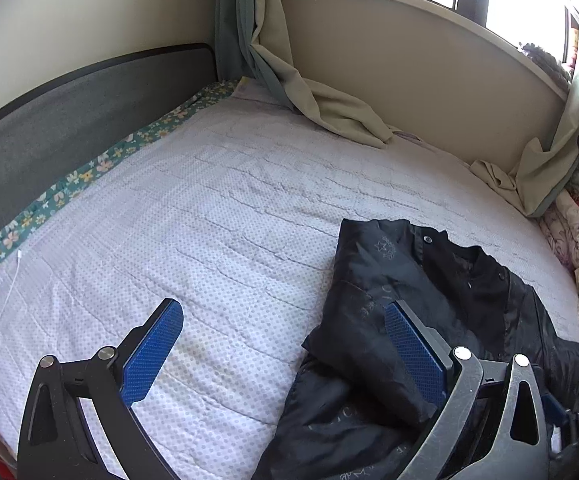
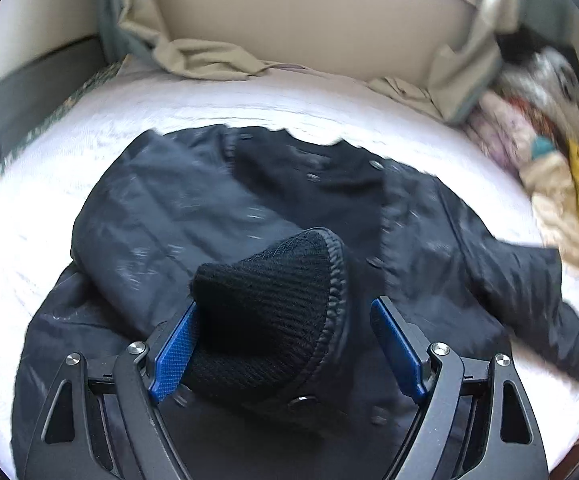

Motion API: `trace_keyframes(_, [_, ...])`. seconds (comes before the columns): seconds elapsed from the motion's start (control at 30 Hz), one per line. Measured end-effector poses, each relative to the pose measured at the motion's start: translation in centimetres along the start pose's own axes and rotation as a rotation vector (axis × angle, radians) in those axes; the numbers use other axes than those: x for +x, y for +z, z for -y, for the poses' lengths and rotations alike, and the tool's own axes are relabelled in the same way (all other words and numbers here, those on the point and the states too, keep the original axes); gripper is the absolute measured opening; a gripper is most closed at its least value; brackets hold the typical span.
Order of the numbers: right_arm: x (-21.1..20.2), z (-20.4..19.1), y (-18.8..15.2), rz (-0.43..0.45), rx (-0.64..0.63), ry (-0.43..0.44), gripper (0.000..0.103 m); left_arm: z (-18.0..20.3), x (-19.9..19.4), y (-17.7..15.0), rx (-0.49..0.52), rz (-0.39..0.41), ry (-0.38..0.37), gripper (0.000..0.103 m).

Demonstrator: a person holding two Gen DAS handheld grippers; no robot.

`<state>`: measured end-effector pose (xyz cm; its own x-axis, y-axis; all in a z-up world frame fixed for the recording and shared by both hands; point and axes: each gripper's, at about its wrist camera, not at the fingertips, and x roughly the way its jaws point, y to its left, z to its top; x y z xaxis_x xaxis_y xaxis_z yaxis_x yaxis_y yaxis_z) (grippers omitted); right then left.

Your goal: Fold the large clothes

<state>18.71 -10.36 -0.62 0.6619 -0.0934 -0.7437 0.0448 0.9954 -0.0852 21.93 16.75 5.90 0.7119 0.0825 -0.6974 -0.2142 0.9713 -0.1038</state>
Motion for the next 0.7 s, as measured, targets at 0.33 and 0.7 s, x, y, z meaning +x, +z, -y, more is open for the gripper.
trace_keyframes(0.33, [0.0,17.5,-4.4,-0.157,0.450,0.337,0.083,2.1,0.9,-1.1,0.068,-0.027,-0.013,0.103])
trace_keyframes(0.7, [6.1,21.2,-7.8,-0.298,0.738,0.646,0.081,4.4,2.3,-2.4,0.116,-0.078,-0.042,0.103])
